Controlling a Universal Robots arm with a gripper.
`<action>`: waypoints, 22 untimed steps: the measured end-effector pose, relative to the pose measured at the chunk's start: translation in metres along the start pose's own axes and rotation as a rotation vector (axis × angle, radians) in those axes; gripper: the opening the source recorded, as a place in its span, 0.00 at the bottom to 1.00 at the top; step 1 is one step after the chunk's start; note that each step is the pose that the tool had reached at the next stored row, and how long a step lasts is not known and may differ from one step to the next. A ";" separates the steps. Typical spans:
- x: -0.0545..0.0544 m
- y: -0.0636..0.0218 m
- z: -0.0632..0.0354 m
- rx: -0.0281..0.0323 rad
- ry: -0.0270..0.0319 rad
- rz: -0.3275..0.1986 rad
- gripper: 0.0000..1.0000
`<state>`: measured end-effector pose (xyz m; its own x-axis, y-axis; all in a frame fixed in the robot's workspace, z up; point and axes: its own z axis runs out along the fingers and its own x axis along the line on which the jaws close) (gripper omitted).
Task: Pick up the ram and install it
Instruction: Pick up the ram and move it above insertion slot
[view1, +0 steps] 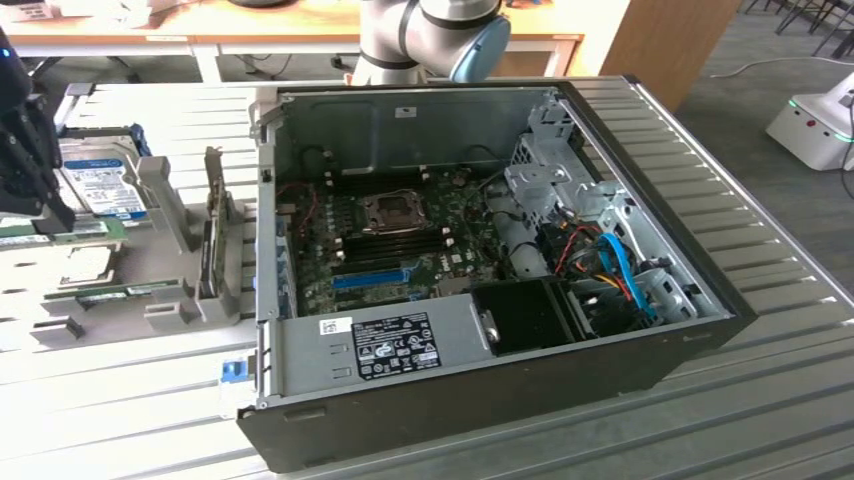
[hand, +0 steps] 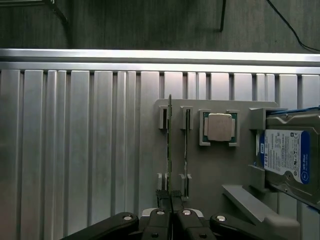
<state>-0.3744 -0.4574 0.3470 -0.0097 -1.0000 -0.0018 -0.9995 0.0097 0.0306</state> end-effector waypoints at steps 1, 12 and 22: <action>0.000 0.0001 -0.0020 0.0000 0.0000 0.000 0.12; 0.000 0.0007 -0.0220 0.0001 -0.0001 0.000 0.12; 0.000 0.0012 -0.0376 0.0001 -0.0001 0.000 0.12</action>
<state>-0.3744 -0.4574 0.3846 -0.0098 -1.0000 -0.0020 -0.9995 0.0097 0.0305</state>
